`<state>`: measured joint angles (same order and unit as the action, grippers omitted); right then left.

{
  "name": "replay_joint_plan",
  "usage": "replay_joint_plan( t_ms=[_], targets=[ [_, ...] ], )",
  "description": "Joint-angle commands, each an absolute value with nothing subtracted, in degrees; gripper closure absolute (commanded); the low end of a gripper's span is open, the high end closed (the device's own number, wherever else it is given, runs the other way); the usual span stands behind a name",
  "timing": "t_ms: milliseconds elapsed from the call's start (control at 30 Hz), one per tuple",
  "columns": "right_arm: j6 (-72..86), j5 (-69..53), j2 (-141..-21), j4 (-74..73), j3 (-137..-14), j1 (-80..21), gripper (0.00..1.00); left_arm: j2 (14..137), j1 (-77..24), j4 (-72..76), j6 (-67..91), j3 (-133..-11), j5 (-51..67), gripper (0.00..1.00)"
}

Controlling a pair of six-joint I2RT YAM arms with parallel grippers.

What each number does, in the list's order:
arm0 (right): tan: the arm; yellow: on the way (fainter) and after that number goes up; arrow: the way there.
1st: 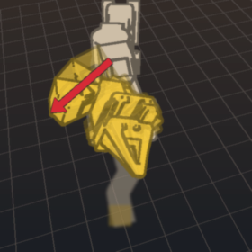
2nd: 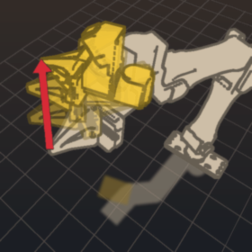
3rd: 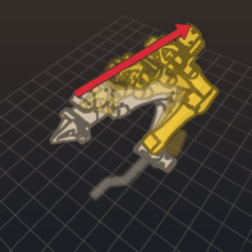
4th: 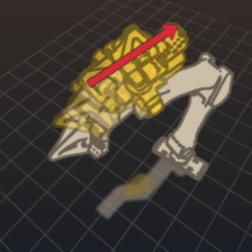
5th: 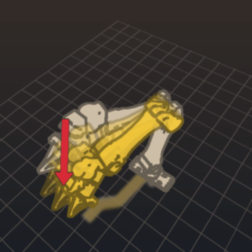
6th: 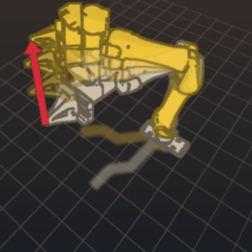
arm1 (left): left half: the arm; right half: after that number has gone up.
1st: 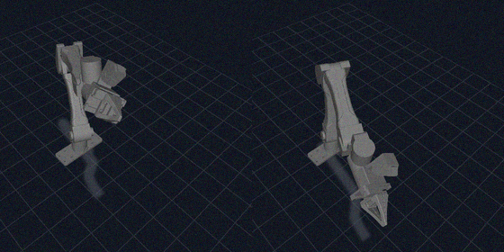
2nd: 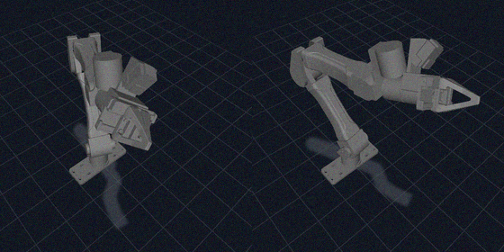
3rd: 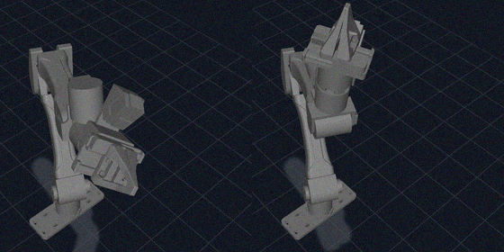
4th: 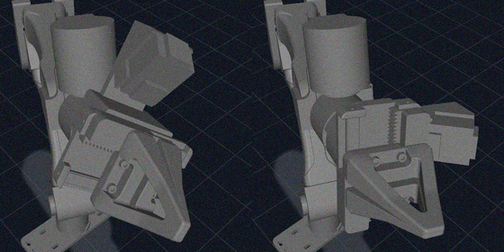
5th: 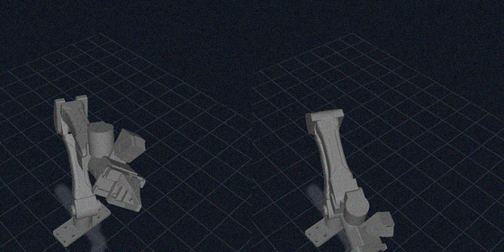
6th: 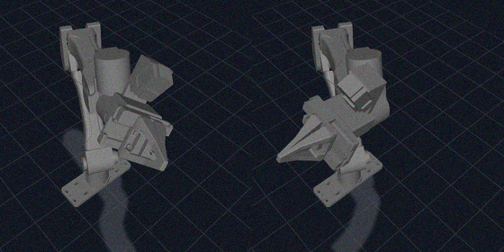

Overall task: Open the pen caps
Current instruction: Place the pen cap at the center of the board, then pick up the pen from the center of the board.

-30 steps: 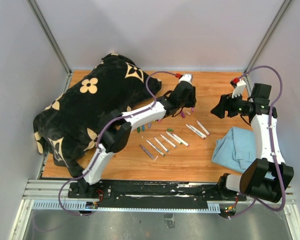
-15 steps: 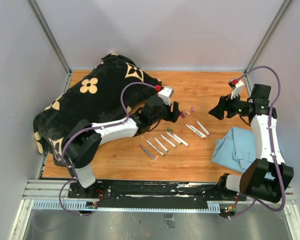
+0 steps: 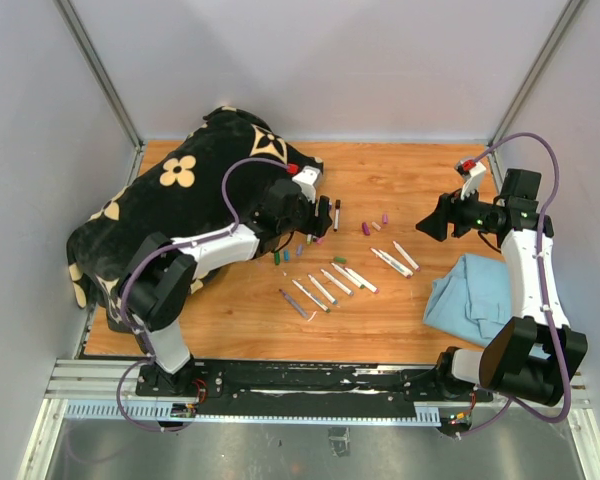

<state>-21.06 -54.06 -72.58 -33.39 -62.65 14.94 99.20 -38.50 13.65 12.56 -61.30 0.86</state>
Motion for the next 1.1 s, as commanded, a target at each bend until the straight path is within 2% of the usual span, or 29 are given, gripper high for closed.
replay_joint_plan(
  t_ms=[0, 567, 1067],
  targets=[
    [-22.15, -55.81, -72.55, -34.59, -61.80, 14.96, 0.32, 103.65, -36.94, 6.35, 9.08, -66.89, -0.60, 0.36],
    [-22.50, -55.81, -72.73, -34.72, -61.71, 14.41, 0.32, 117.45, -32.72, -6.75, 5.94, -82.79, 1.06, 0.67],
    [-22.41, -55.90, -72.82, -34.72, -61.73, 14.33, 0.32, 123.16, -32.52, -9.66, 5.89, -86.82, 1.45, 0.67]
  ],
)
